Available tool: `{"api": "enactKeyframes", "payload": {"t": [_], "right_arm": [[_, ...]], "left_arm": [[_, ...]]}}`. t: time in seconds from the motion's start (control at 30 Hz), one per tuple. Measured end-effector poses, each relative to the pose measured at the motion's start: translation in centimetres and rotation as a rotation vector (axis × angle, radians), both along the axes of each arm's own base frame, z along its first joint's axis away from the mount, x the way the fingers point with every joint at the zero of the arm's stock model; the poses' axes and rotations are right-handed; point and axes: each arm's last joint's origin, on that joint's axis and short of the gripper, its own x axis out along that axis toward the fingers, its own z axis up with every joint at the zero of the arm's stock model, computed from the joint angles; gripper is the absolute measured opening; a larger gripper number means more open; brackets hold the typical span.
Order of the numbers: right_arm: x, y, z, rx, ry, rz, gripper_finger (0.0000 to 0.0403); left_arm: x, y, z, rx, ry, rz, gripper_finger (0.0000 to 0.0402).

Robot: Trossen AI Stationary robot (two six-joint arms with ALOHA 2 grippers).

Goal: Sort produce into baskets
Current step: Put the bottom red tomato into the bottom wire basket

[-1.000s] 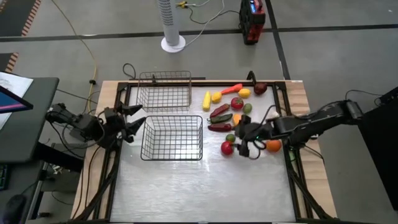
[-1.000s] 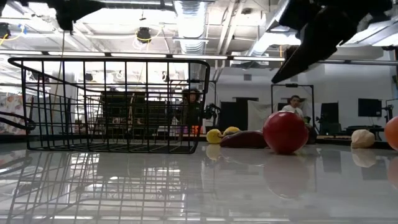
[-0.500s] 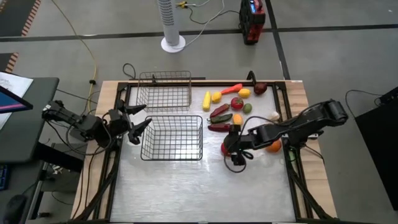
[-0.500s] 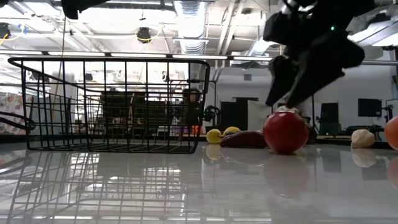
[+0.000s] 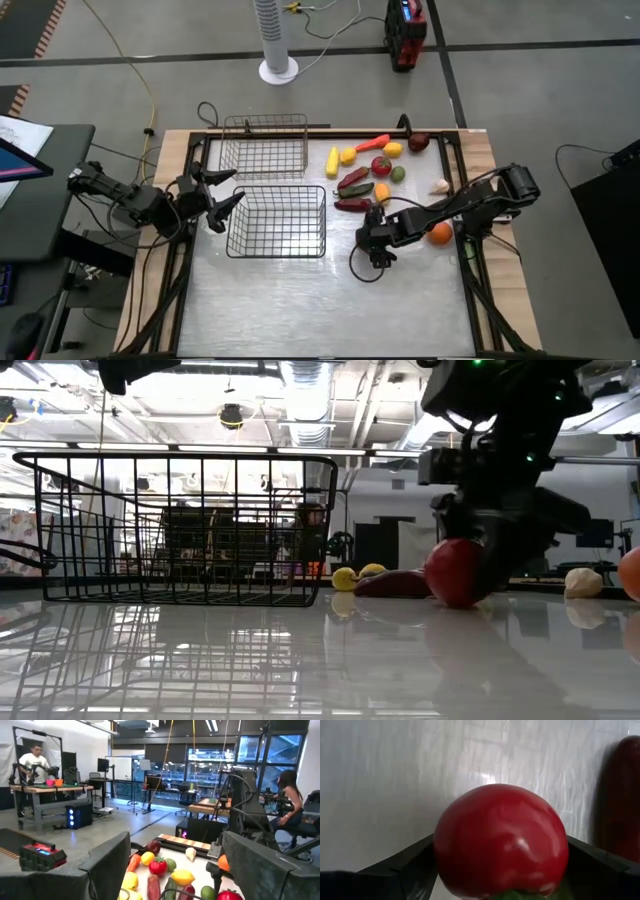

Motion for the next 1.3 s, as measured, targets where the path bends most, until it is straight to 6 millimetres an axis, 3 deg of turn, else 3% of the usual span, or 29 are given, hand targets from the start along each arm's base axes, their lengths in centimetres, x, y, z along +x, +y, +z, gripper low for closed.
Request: {"api": "enactKeyframes", "payload": {"t": [0.13,0.27,0.53,0.63,0.73,0.83,0.97,1.13,1.3], "right_arm": [[0.0,0.0,0.4,-0.003,-0.021,0.008,0.0350],[0.2,-0.2,2.4,-0.015,-0.083,0.025,0.0344],[2.2,-1.0,11.2,-0.060,-0.410,0.060,0.0365],[3.5,-1.9,13.1,-0.002,-0.526,0.089,0.0363],[5.5,-2.8,13.3,0.106,-0.609,0.145,0.0360],[8.0,-3.6,12.2,0.154,-0.639,0.174,0.0363],[10.7,-4.7,11.0,0.146,-0.569,0.195,0.0384],[12.5,-5.8,11.8,0.222,-0.523,0.226,0.0394],[13.0,-6.7,12.1,0.228,-0.533,0.248,0.0398]], "left_arm": [[0.0,0.0,0.0,0.002,0.000,0.001,0.0304],[0.0,0.0,0.0,0.002,0.000,0.000,0.0304],[0.0,0.0,0.2,0.003,-0.014,0.000,0.0304],[-0.1,0.0,0.2,0.006,-0.016,0.000,0.0304],[0.0,0.0,0.2,0.006,-0.016,0.000,0.0304],[0.0,0.0,0.1,-0.004,-0.014,-0.003,0.0304],[0.0,0.0,-0.1,-0.021,-0.005,-0.008,0.0304],[0.1,0.0,-0.4,-0.042,0.014,-0.014,0.0304],[0.1,-0.1,-0.7,-0.049,0.036,-0.012,0.0304]]}}
